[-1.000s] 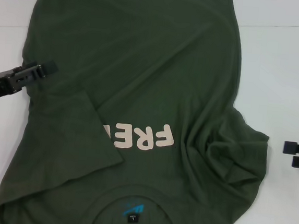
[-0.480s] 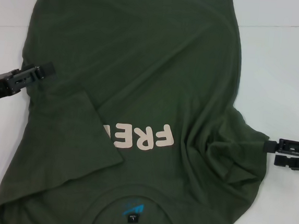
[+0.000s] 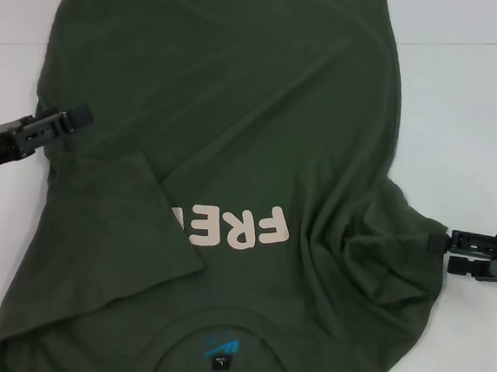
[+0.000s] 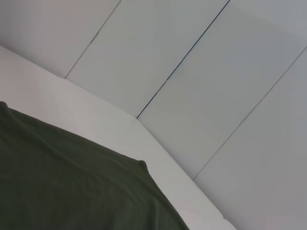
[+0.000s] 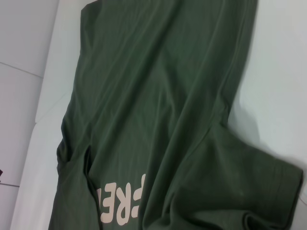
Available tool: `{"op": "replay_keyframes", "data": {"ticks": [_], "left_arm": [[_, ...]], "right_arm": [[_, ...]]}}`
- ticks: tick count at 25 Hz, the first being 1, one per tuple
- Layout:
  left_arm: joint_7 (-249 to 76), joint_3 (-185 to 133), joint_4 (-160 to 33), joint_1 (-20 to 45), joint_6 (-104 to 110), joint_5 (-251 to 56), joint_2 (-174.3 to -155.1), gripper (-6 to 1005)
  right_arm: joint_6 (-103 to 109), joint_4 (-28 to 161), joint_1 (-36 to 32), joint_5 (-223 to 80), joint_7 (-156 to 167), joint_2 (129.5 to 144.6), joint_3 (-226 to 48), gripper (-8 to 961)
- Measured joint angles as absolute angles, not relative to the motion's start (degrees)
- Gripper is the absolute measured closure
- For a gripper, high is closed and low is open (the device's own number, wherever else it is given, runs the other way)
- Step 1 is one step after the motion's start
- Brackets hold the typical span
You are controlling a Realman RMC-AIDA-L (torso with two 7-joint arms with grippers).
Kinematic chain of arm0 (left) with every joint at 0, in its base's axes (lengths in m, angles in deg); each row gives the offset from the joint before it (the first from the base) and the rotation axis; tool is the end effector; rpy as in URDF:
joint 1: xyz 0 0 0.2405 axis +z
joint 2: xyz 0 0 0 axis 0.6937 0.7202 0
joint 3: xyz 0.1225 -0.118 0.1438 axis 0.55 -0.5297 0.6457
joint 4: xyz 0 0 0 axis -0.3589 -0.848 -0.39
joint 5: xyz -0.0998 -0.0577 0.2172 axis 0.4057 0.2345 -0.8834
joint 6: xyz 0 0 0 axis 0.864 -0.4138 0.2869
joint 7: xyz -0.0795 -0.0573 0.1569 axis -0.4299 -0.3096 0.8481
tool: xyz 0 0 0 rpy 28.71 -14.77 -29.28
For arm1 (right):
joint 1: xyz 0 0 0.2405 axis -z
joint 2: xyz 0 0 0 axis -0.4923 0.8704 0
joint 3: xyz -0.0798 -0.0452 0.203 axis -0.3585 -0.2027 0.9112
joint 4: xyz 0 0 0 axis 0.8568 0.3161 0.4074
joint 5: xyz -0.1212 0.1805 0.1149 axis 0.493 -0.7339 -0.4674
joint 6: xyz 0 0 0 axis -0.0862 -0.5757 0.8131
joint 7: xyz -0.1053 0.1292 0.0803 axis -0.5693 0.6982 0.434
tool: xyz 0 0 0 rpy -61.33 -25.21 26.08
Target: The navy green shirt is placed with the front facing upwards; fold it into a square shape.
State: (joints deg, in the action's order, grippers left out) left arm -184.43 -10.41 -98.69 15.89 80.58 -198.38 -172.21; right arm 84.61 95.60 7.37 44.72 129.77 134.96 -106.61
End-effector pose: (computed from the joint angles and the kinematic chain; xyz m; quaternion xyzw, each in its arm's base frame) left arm -0.2775 0.3680 0.0156 -0.7846 -0.4466 -0.3791 0.2031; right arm 0.3660 0.3010 0.0371 -0.6898 0.6839 0.2091 0.1128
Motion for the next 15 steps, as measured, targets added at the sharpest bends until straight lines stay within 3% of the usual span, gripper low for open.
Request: {"op": "replay_keyframes", "data": {"ticks": [15], "left_arm": [[-184.23, -10.41, -98.69, 15.50, 80.17, -198.17, -171.95, 109]], "right_arm": [[83.13, 95.43, 6.49, 44.62, 128.33, 136.97, -106.68, 8]]}}
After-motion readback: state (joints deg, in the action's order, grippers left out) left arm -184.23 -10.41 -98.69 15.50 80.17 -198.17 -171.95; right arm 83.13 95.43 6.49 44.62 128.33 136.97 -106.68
